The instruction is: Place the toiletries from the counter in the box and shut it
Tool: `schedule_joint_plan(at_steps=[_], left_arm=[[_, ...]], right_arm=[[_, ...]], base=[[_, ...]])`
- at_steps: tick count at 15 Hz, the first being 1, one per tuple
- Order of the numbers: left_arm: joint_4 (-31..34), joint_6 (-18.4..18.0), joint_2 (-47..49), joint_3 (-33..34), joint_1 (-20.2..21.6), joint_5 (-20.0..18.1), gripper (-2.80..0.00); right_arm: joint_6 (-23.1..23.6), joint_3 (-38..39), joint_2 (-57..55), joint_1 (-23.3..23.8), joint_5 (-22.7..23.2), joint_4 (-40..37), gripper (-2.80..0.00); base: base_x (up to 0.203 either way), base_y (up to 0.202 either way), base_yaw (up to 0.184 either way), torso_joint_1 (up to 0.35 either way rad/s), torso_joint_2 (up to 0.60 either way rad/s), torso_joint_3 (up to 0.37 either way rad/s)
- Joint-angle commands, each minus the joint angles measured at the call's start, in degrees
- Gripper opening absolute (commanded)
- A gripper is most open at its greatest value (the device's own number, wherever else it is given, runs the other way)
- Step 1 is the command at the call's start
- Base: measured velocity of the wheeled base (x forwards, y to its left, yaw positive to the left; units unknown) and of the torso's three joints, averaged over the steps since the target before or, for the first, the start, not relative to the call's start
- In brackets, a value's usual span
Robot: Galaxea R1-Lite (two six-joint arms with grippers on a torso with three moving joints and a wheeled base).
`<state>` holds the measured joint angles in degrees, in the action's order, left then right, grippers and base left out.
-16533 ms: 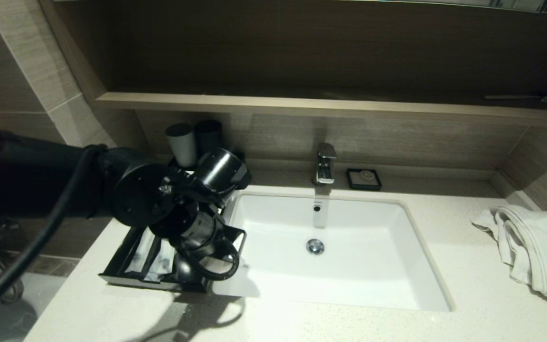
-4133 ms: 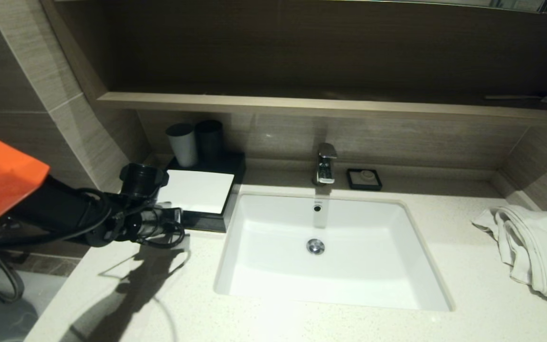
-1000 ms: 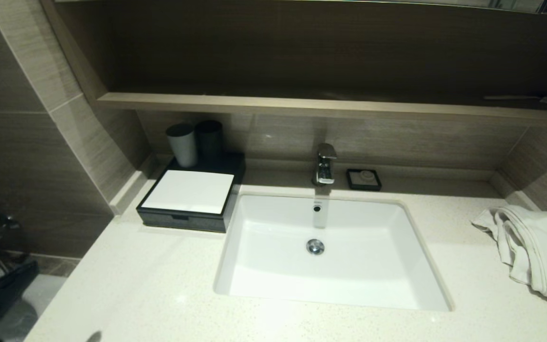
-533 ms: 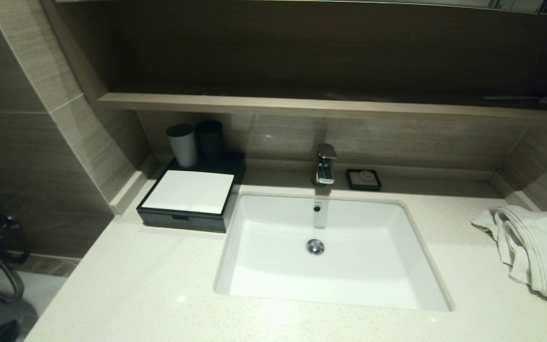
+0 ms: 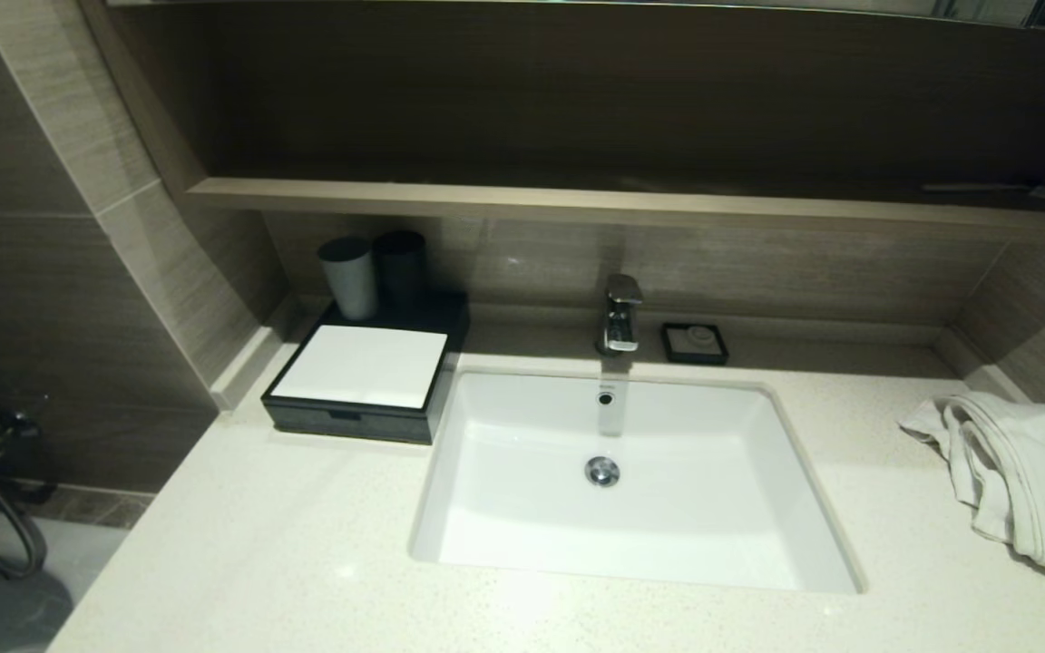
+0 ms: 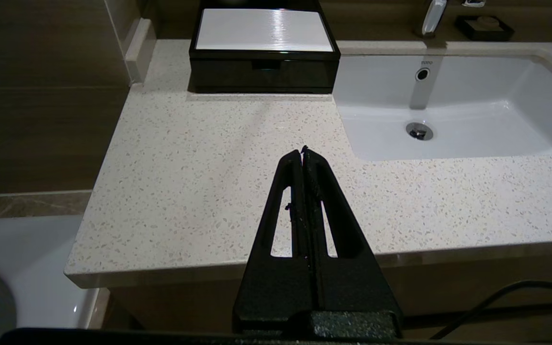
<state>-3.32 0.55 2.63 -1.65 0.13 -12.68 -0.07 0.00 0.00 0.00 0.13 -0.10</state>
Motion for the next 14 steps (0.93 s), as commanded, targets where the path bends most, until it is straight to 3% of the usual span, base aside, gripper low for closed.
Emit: schedule_joint_plan(at_steps=[1,3,10,14], left_arm=[[1.03,0.07,-2.63,-0.46,0.04,-0.07,-2.80],[0.46,-0.08,-2.61,-0.30,0.00,0.85,-2.80],[0.92,-1.28,-2.63,0.82,0.03,11.32,-2.80],[3.35,-3.00,-2.67,1.53,0.04,12.50,-2.80]], right_arm=[[-0.01,0.00,0.00,0.00,0.04,0.01,-2.80],[-0.01,0.00,0.00,0.00,0.04,0.01,-2.80],[-0.01,0.00,0.00,0.00,0.04,0.01,-2.80],[-0.01,0.00,-0.06,0.00,0.04,0.01,-2.80]], base=[[0.000,0.000,0.000,0.000,0.00,0.000],[0.000,0.000,0.000,0.000,0.00,0.000],[0.000,0.000,0.000,0.000,0.00,0.000],[0.000,0.000,0.000,0.000,0.00,0.000]])
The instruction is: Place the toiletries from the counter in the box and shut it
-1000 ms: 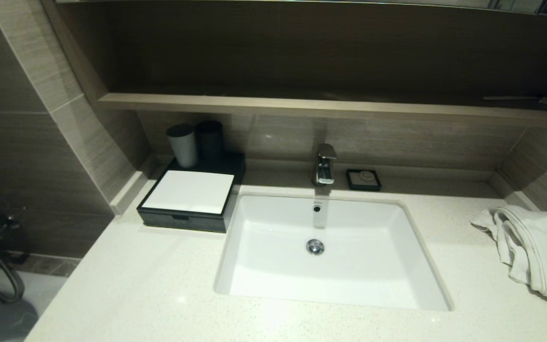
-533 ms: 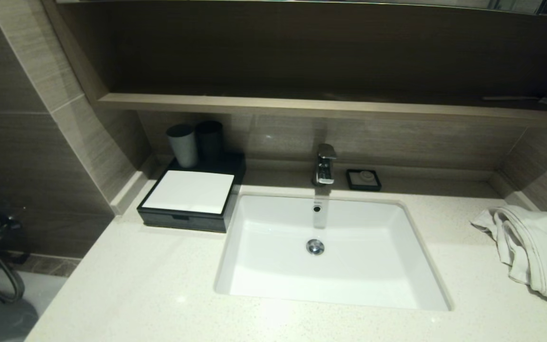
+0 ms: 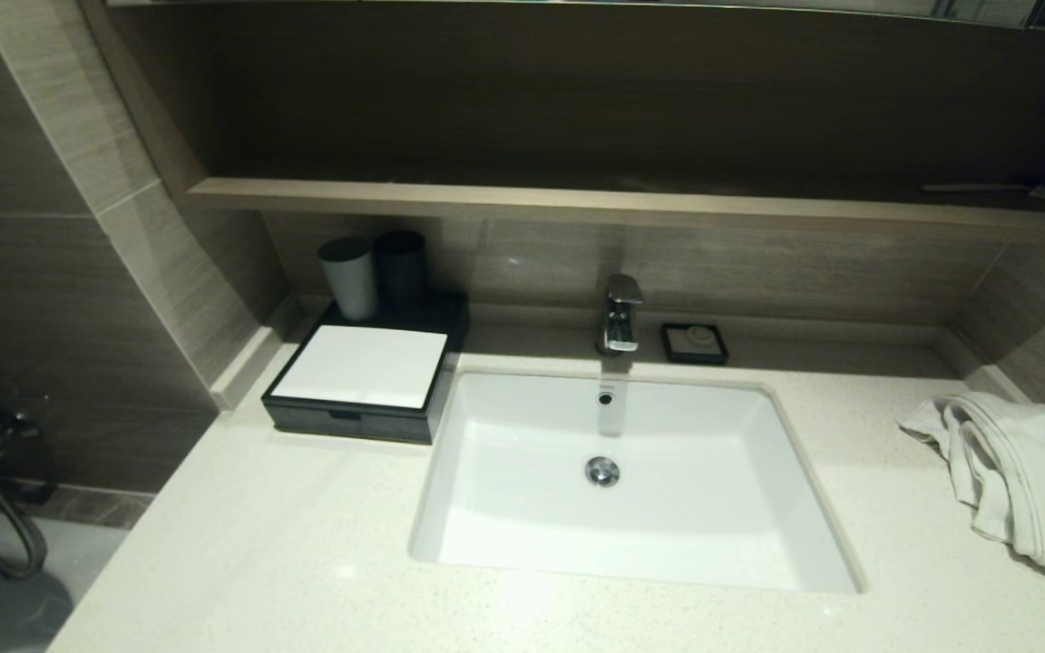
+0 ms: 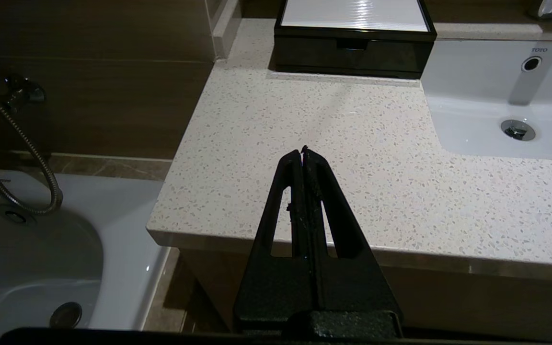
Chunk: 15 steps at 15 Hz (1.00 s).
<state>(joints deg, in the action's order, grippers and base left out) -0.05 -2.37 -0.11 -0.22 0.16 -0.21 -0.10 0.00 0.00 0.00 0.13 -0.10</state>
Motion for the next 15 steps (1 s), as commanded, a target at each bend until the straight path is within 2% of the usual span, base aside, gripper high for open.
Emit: schedule_joint_plan(at_steps=[1,15], left_arm=[[-0.30,-0.18,0.02,0.22,0.02,0.12,-2.80],[-0.48,1.23,0.11,0.22,0.02,0.03,-2.80]], right_arm=[[0.01,0.00,-0.06,0.00,0.04,0.01,-2.80],[0.01,0.00,0.00,0.00,-0.05,0.01,-2.80]], base=[[0.000,0.000,0.000,0.000,0.00,0.000],[0.000,0.000,0.000,0.000,0.00,0.000]])
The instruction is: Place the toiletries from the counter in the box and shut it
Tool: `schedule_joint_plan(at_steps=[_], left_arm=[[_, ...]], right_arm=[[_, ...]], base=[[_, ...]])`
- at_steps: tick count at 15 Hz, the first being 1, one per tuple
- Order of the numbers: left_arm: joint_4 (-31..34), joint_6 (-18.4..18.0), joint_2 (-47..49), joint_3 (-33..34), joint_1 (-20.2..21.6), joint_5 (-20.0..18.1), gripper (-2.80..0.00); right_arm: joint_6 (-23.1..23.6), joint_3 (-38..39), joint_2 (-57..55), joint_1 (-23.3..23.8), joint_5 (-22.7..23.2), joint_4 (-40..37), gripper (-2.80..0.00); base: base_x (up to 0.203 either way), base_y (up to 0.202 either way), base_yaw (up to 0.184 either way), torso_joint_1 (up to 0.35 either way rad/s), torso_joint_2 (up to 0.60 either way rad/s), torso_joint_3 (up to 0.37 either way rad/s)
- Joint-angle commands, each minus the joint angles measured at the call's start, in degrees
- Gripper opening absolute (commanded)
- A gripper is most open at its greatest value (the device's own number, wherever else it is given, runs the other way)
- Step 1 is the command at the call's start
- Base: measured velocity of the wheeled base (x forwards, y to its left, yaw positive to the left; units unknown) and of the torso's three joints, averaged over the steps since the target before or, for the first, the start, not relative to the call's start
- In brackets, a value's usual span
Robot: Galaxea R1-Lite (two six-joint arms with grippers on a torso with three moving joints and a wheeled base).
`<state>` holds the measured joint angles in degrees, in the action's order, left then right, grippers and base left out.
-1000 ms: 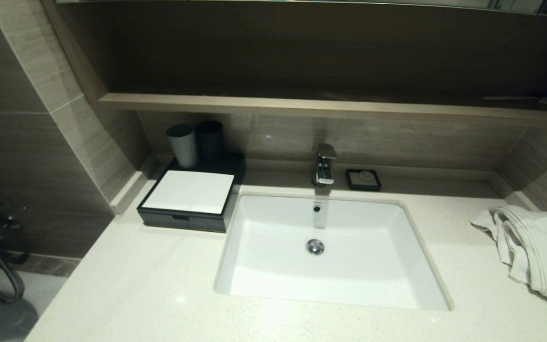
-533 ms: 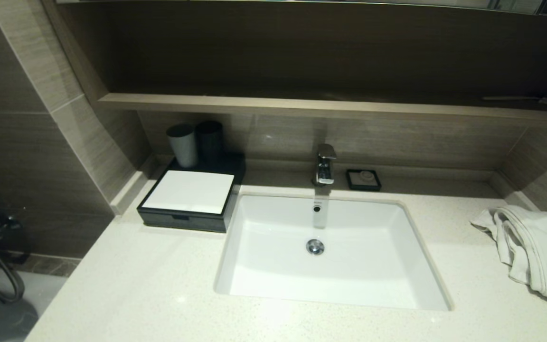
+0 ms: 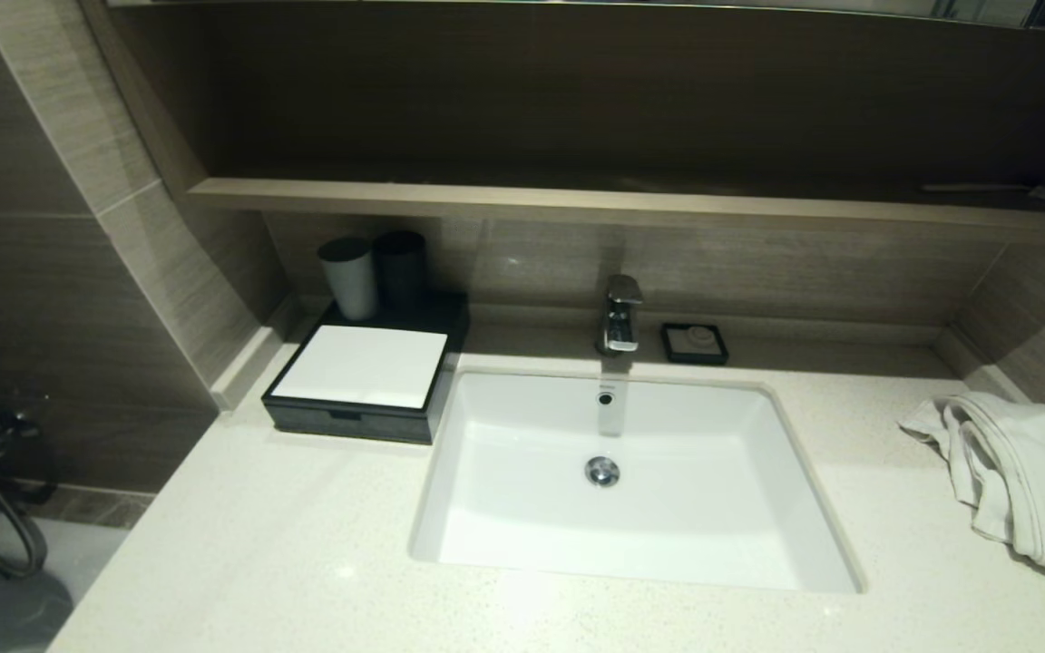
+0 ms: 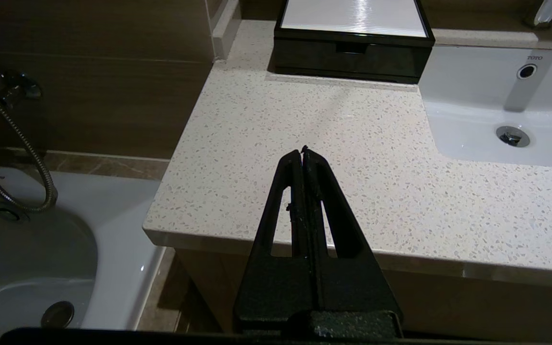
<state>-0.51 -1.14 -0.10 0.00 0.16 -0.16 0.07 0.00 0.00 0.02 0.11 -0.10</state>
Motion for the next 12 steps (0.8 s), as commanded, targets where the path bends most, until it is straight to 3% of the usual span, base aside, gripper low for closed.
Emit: schedule_joint_plan(at_steps=[1,12], left_arm=[[-0.02,0.00,0.10,0.00,-0.07,-0.02,-2.80],[-0.02,0.00,0.10,0.00,0.02,-0.02,-2.80]], right_arm=[[-0.16,0.00,-0.09,-0.02,0.07,0.01,-2.80],[-0.25,0.00,0.00,-0.02,0.07,0.01,-2.80]], base=[[0.000,0.000,0.000,0.000,0.00,0.000],[0.000,0.000,0.000,0.000,0.00,0.000]])
